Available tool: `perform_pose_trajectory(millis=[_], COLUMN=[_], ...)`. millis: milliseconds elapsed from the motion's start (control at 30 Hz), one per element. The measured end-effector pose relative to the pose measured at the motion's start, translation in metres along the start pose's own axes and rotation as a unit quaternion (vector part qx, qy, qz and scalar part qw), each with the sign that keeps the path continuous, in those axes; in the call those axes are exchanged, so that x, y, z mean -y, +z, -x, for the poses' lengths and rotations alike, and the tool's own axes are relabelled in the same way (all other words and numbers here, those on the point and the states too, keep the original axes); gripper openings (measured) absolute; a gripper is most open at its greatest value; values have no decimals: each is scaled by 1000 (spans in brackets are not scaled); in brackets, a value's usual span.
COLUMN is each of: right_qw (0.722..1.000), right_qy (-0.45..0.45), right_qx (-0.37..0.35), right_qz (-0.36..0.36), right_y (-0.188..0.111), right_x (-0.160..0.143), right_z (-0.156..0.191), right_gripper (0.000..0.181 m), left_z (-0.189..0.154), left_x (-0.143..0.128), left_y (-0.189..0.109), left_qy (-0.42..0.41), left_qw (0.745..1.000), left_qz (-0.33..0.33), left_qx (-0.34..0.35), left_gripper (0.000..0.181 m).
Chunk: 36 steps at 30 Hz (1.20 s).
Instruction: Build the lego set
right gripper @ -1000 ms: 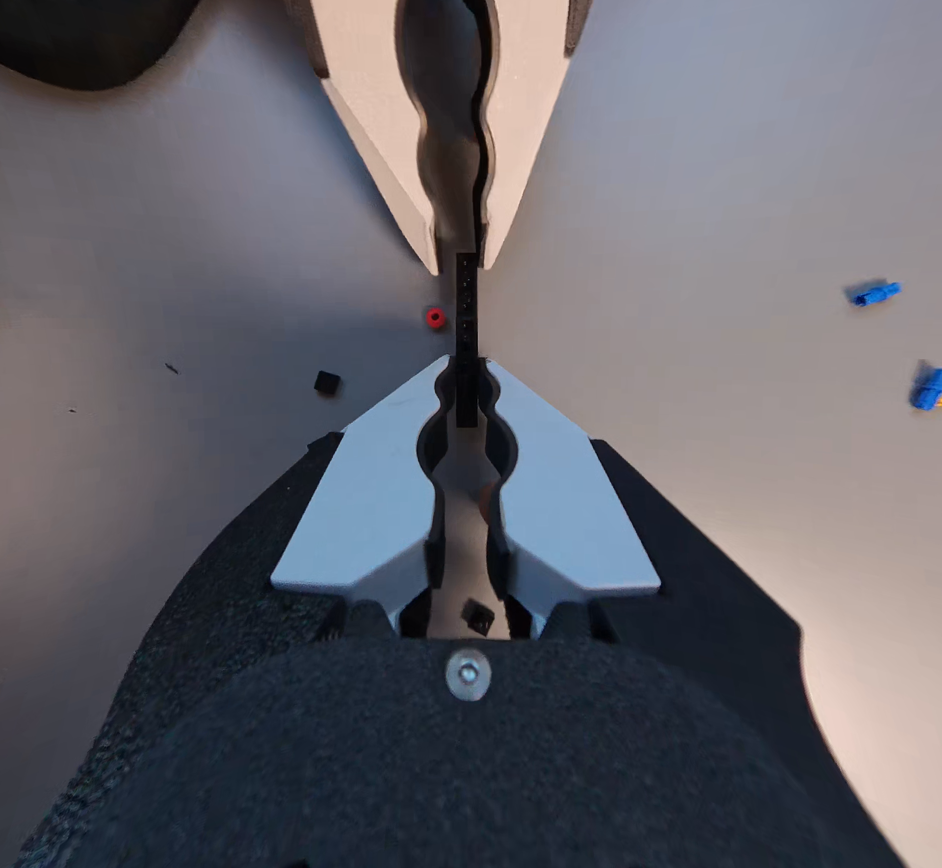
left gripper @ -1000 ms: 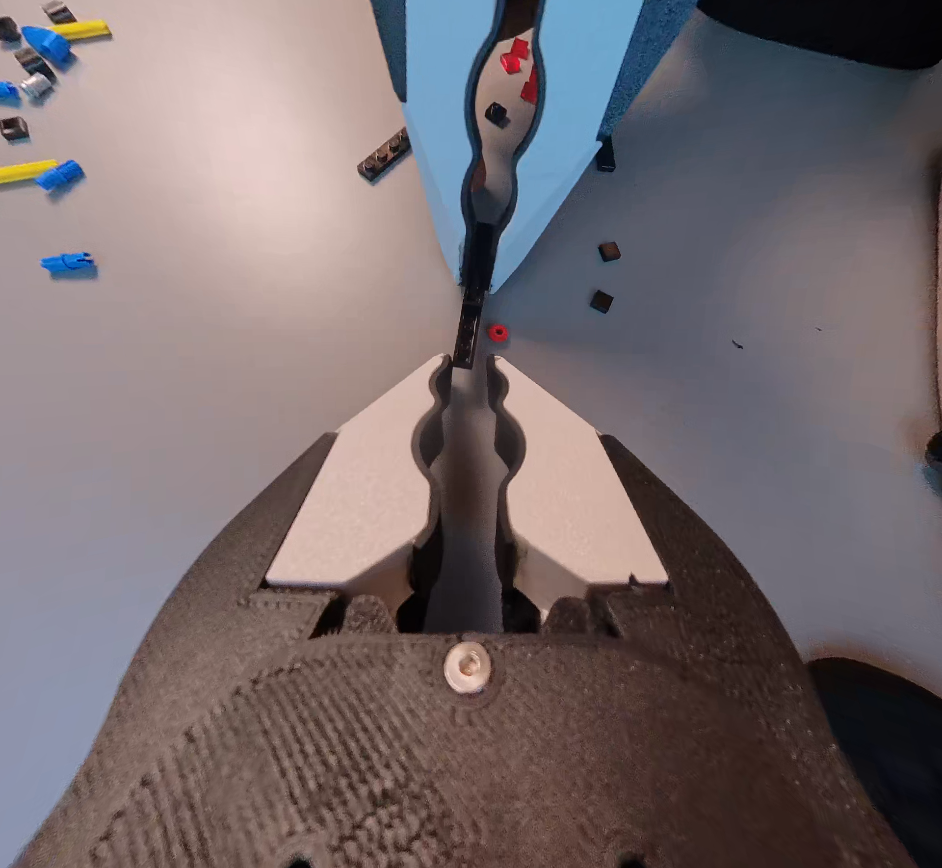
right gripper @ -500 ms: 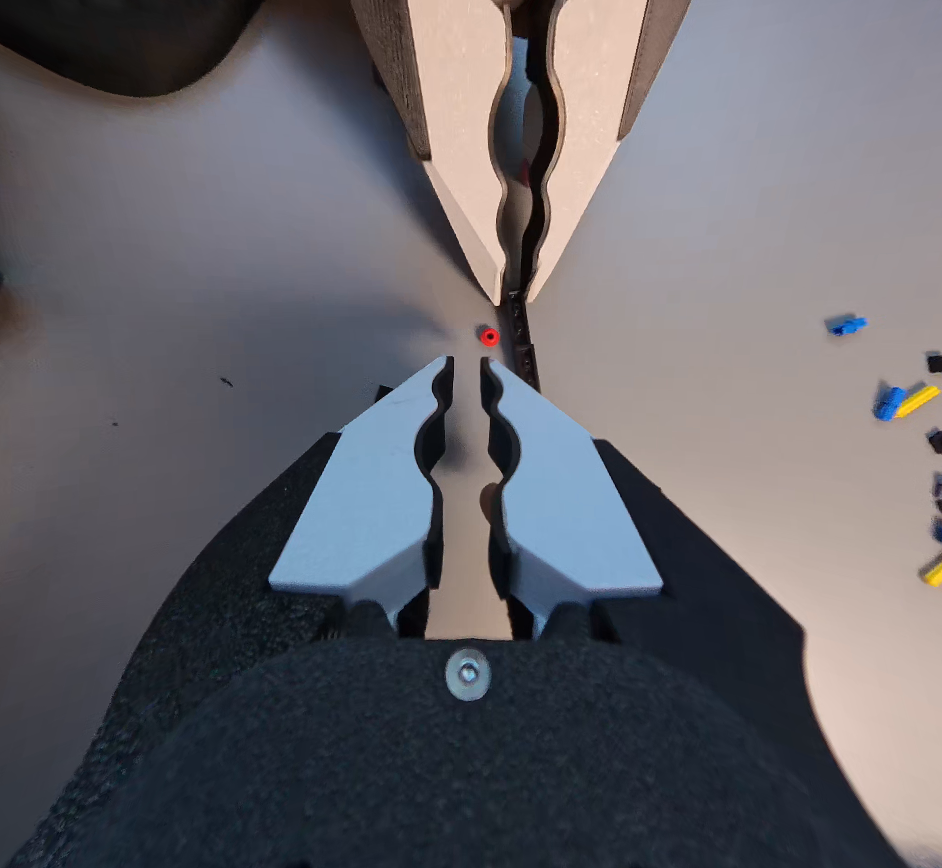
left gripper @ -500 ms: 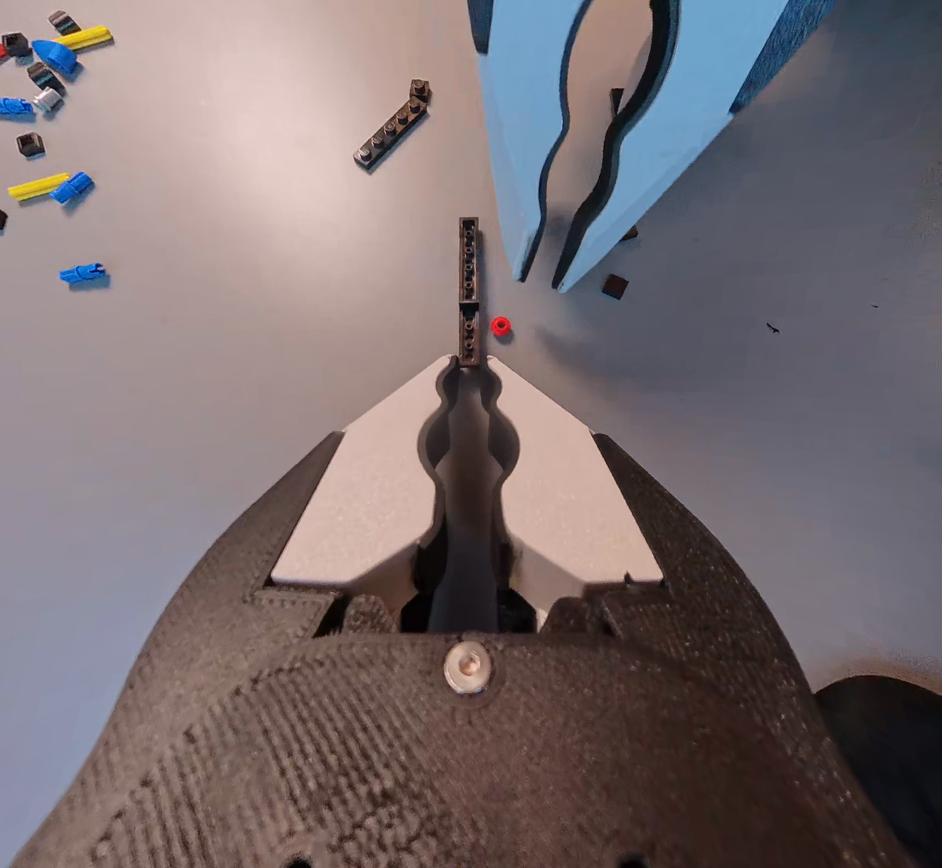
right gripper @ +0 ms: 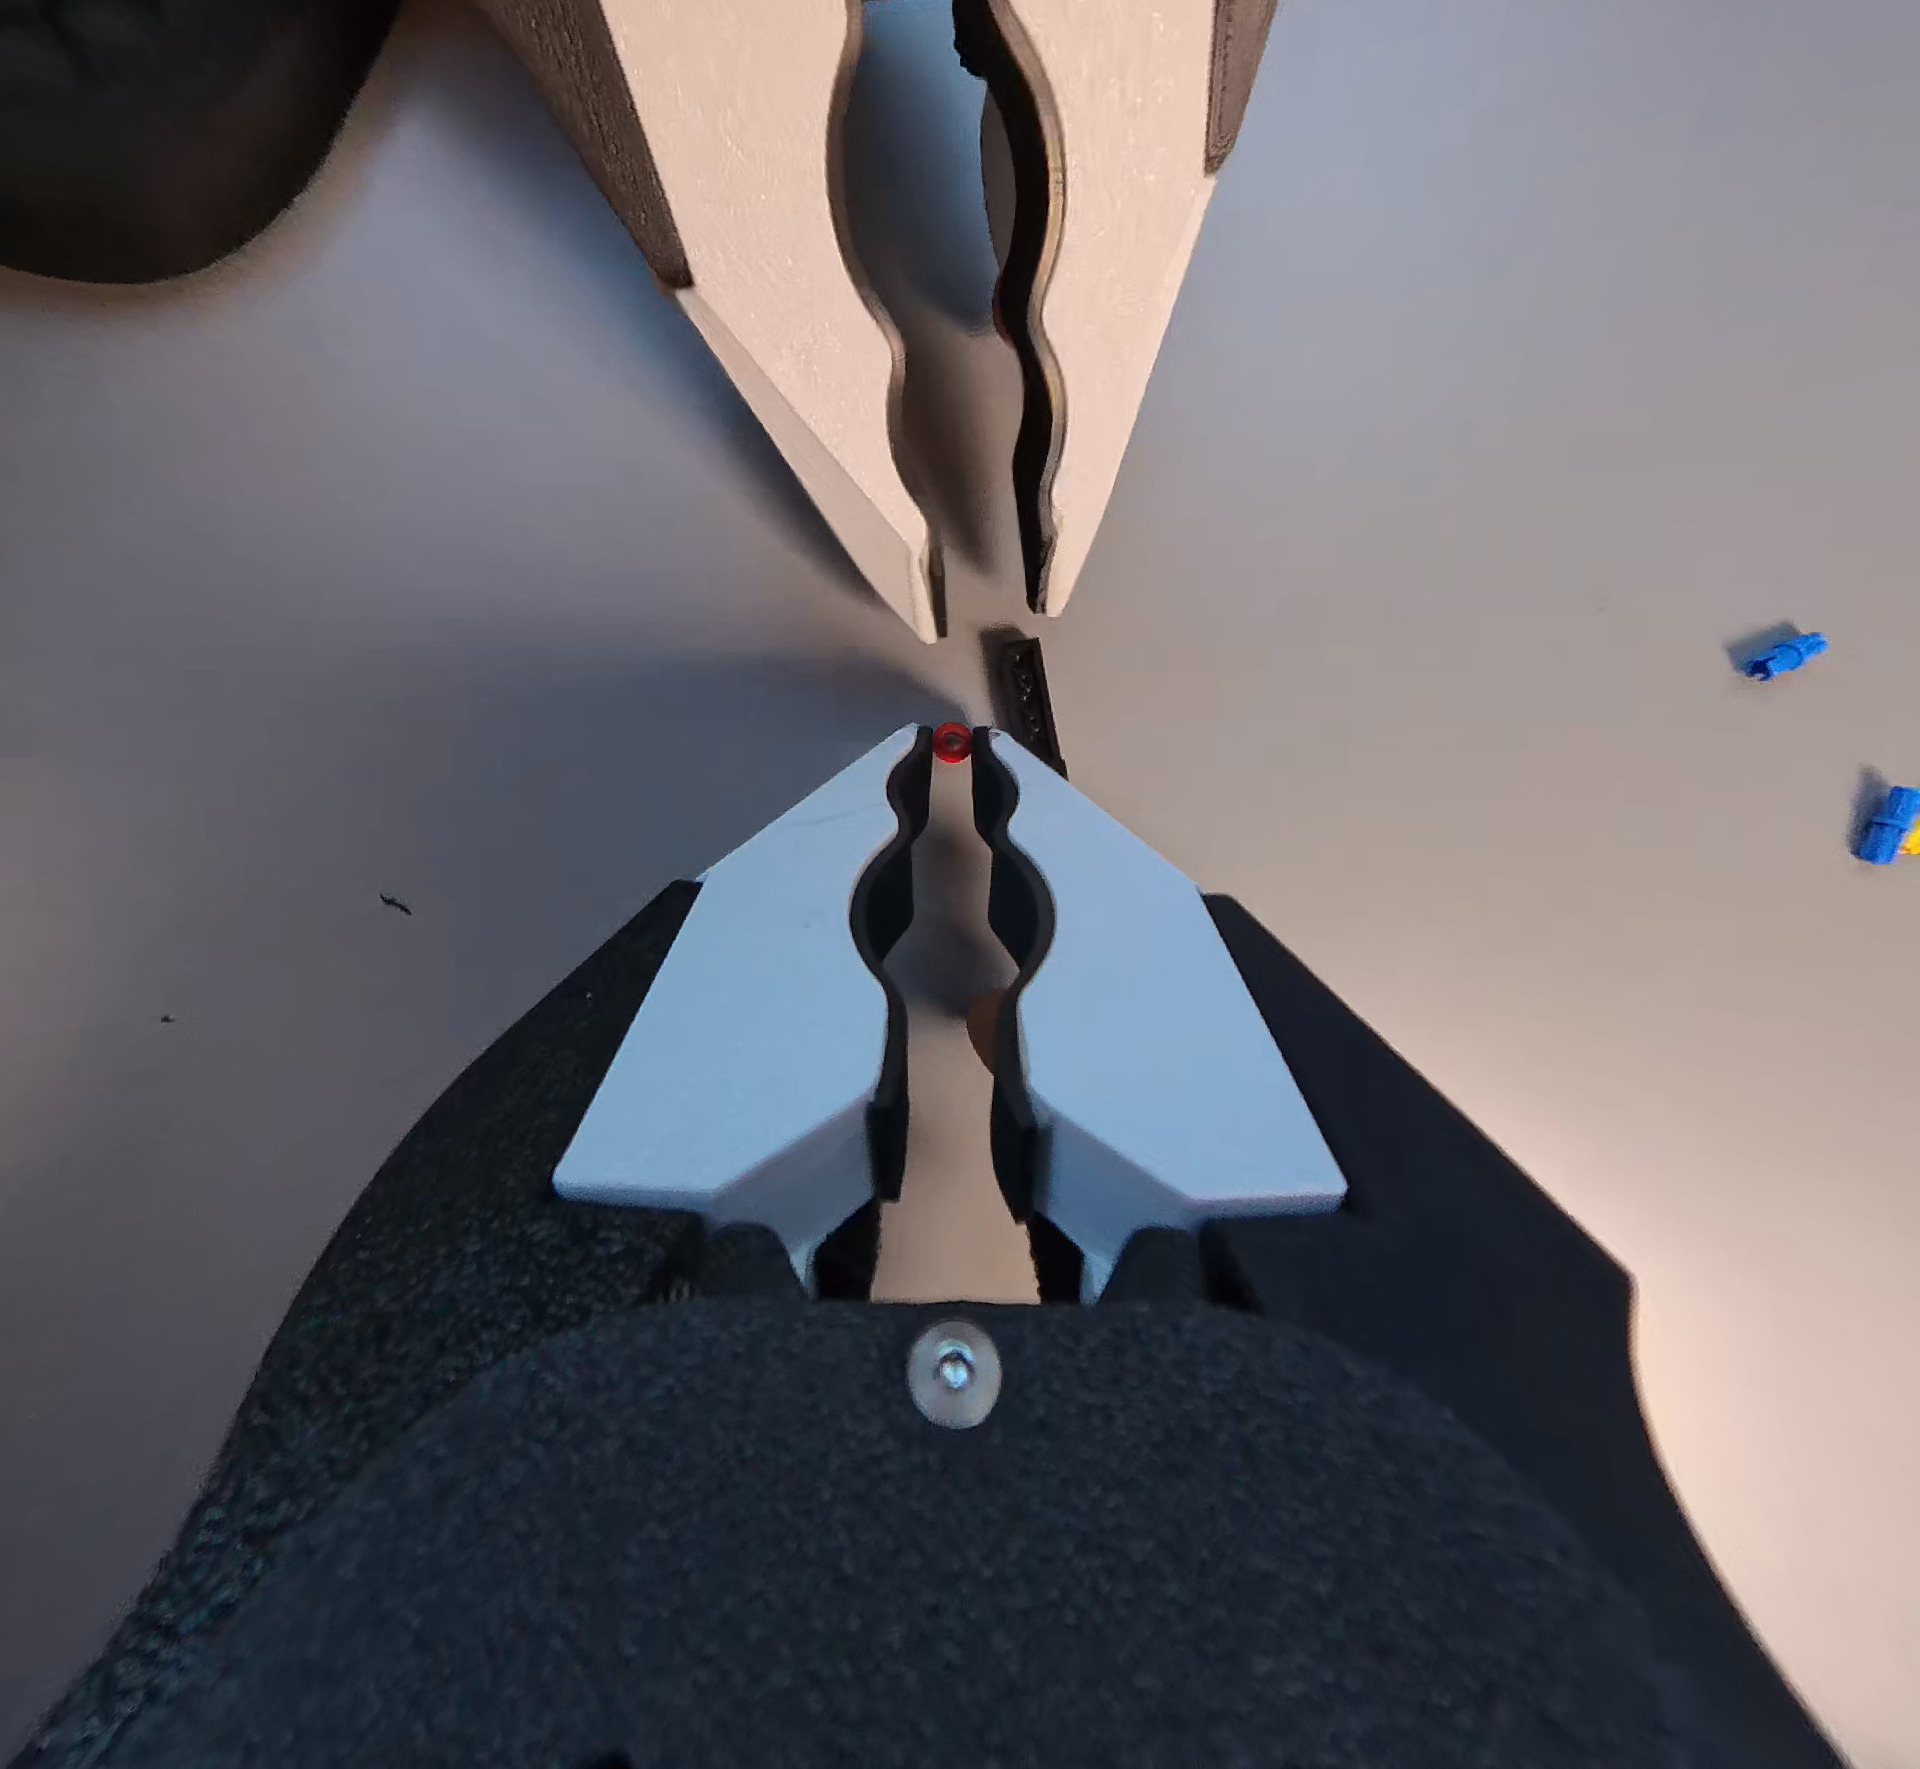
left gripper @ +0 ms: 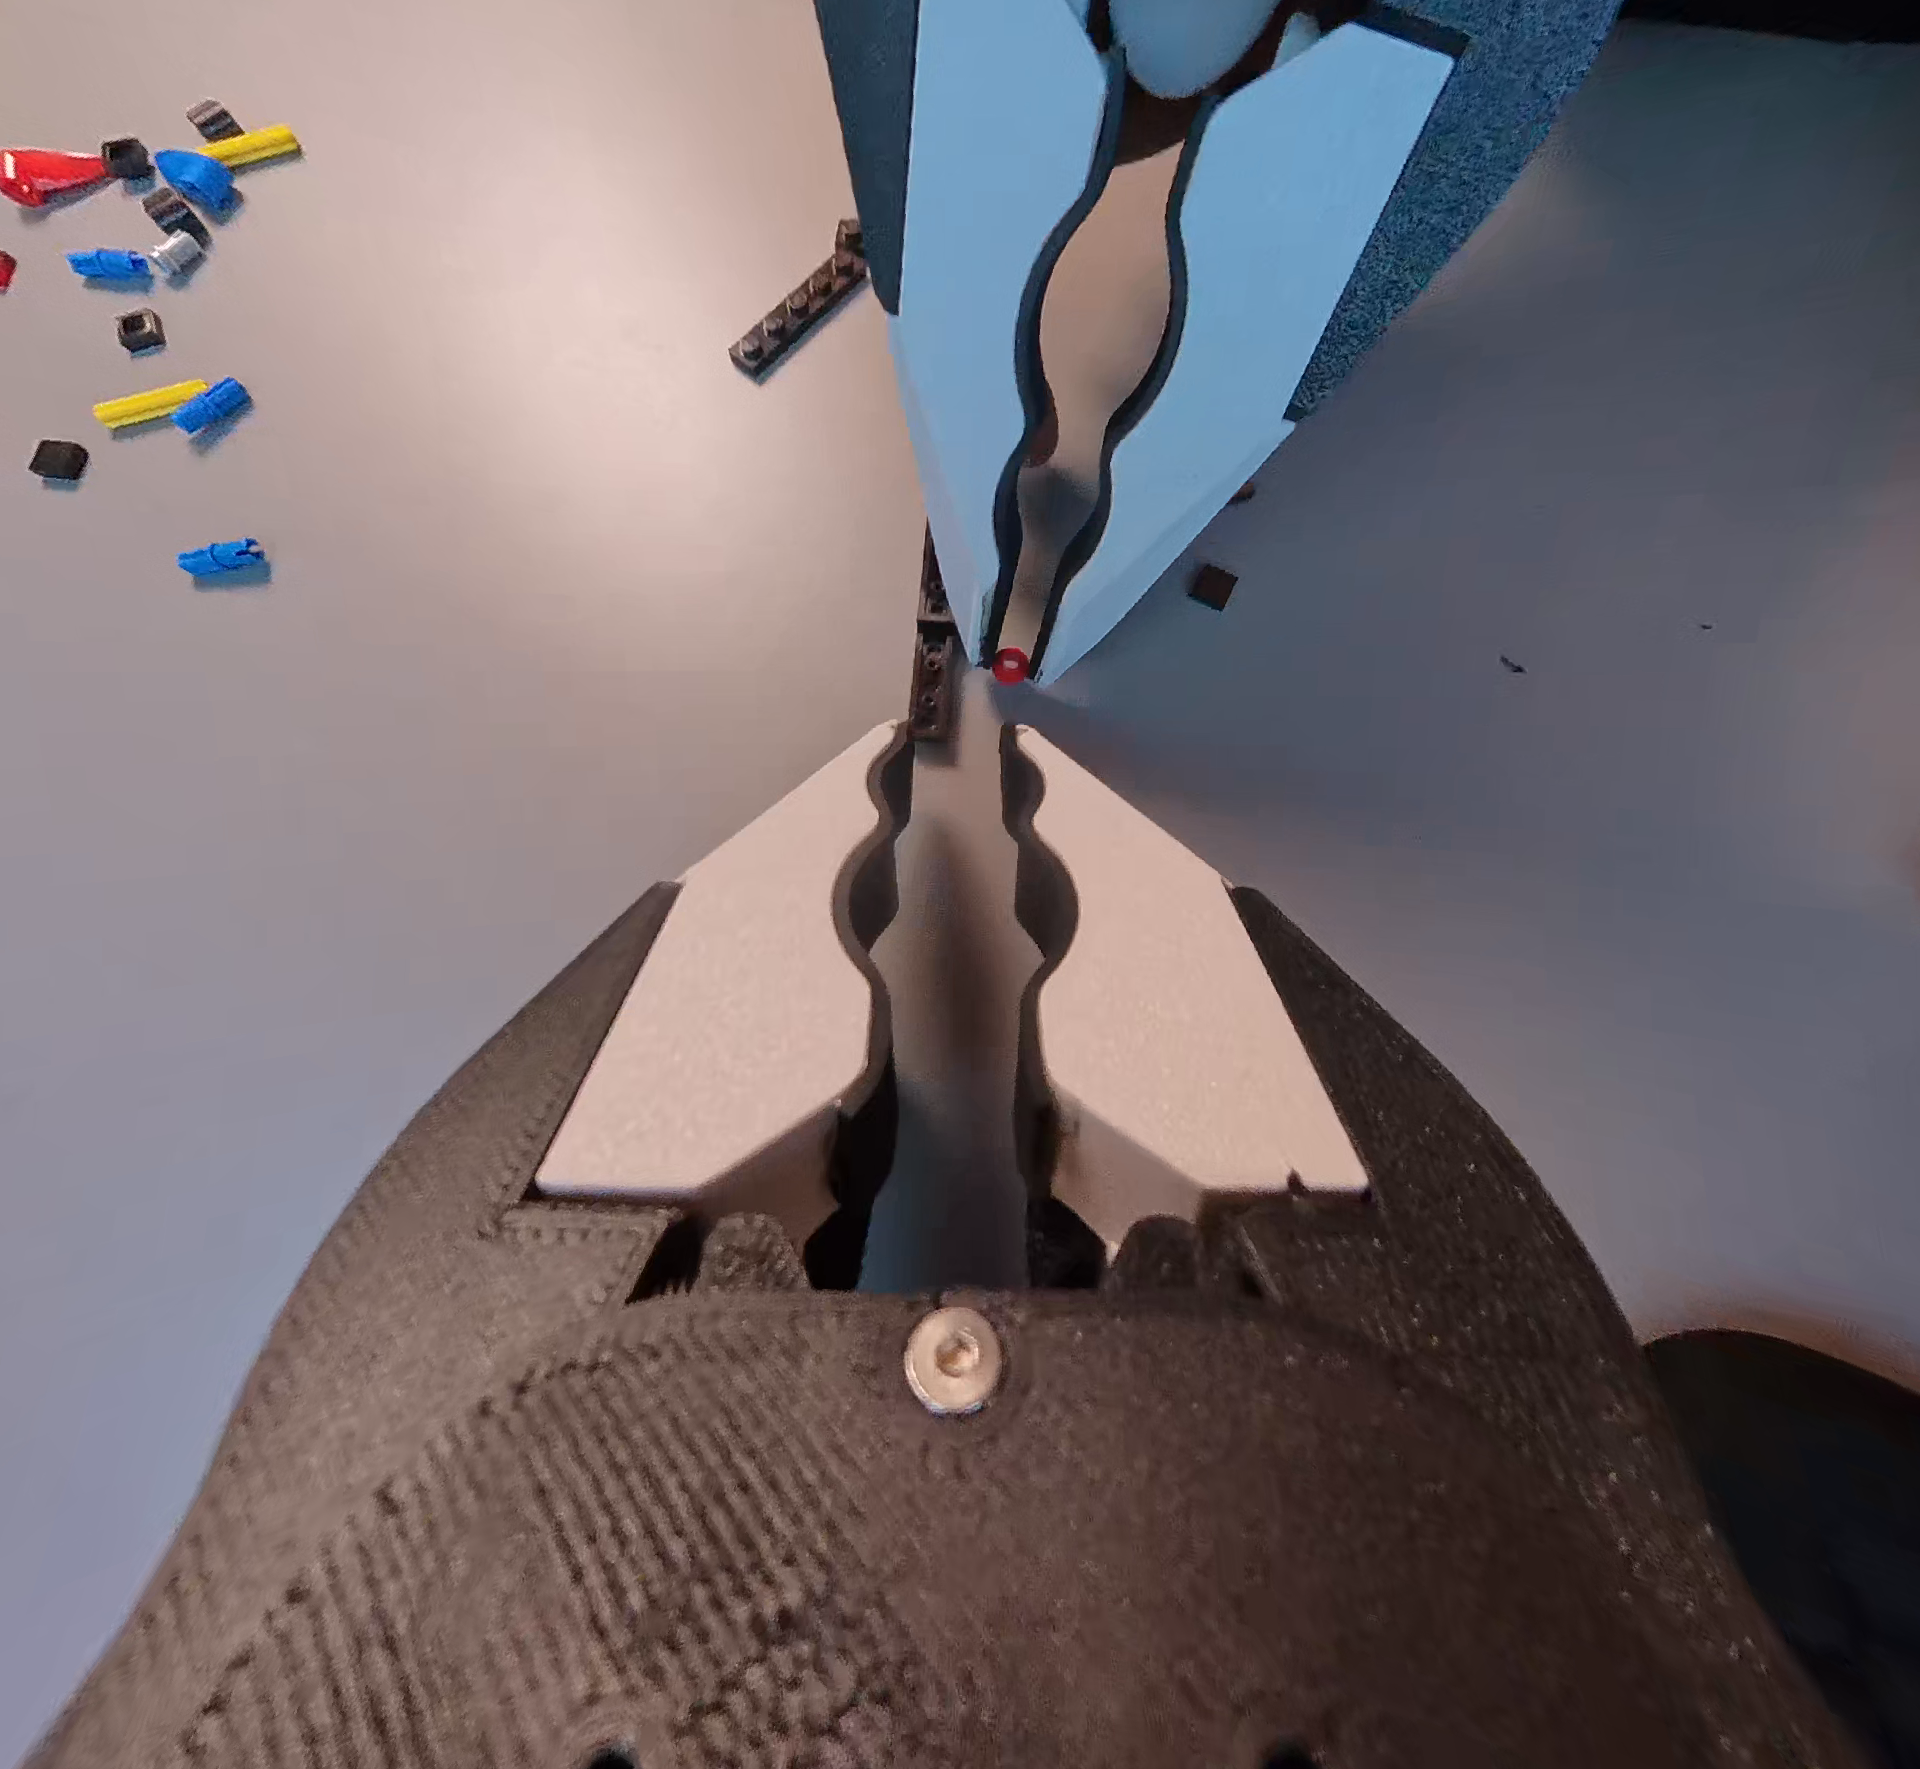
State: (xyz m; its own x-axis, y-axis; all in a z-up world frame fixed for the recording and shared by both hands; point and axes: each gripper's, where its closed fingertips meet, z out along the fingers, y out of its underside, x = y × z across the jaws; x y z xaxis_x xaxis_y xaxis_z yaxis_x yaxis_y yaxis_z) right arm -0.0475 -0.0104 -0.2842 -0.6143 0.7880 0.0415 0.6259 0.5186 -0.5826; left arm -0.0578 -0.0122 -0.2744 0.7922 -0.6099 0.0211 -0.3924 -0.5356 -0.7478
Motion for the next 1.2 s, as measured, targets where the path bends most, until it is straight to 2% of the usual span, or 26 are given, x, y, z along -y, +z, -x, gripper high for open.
perform_pose_trajectory(millis=[33,100,167,233,333,400,433,667,800,933,1100,1167,1200], right_qw=[999,989,961,912,821,773,758,688,683,692,731,768,777], right_qy=[12,53,102,181,291,337,353,413,425,428,410,386,376], right_qx=[13,53,78,123,201,244,256,323,333,328,291,263,255], right_qz=[-28,-127,-245,-346,-448,-479,-485,-501,-492,-480,-461,-439,-435], right_y=[-4,-20,-46,-71,-97,-104,-105,-104,-99,-93,-92,-90,-92], right_x=[6,29,53,70,81,84,85,92,91,86,77,70,69], right_z=[2,6,1,-4,-12,-14,-15,-12,-11,-13,-19,-19,-18], right_gripper=[5,5,5,5,4,4,4,4,4,4,7,11,12], left_z=[-3,-8,-9,-4,-1,-3,-4,-5,-5,-3,-3,-2,-2], left_x=[4,17,39,62,82,89,92,99,97,91,84,84,83], left_y=[-2,-10,-26,-47,-66,-72,-74,-80,-78,-73,-67,-66,-64], left_qy=[-6,-27,-51,-43,9,44,59,139,153,157,154,159,163], left_qw=[1000,996,983,966,952,945,941,926,926,933,946,947,948], left_qz=[-20,-82,-167,-251,-304,-318,-321,-310,-298,-274,-241,-234,-226], left_qx=[-9,-36,-53,-35,30,68,85,167,176,170,151,152,153], left_gripper=[16,17,18,17,16,16,16,8,5,5,5,4,4])
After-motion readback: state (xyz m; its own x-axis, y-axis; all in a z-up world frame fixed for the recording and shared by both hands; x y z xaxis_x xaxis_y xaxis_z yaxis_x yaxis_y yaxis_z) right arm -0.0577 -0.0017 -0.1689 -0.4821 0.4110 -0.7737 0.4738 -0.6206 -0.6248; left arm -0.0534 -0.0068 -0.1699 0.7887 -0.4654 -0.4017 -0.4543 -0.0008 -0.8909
